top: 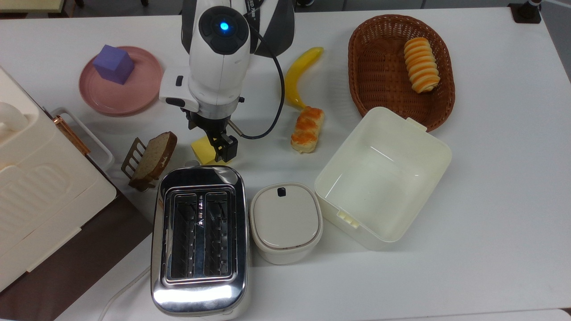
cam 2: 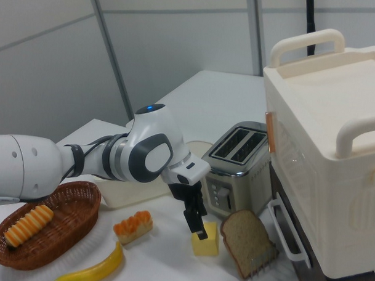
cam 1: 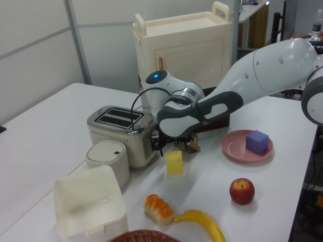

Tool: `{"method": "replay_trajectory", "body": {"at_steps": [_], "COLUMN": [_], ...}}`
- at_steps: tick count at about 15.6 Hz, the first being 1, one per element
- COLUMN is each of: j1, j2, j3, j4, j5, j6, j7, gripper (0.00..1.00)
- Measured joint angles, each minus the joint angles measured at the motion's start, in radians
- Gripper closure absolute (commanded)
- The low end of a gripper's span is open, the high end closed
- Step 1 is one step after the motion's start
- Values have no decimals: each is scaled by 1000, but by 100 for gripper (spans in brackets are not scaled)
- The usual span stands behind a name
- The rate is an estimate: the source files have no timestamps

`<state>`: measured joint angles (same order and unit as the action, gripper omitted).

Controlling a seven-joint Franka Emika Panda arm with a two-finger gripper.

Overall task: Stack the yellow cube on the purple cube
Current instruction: 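Close the gripper on the yellow cube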

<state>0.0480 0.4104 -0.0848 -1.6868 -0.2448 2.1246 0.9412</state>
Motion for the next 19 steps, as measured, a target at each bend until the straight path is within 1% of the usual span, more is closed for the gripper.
{"method": "replay_trajectory", "body": {"at_steps": [13, 14, 15, 16, 17, 19], "j1": [0, 0, 0, 0, 0, 1], "j2": [39, 41, 43, 44, 45, 46], "j3": [0, 0, 0, 0, 0, 3], "j4": [-1, -1, -1, -2, -2, -6], "j5": [0, 0, 0, -1, -12, -46], "j6": [7, 7, 7, 7, 7, 7], "j7": [0, 0, 0, 0, 0, 0], "gripper": [0, 25, 55, 80, 87, 90]}}
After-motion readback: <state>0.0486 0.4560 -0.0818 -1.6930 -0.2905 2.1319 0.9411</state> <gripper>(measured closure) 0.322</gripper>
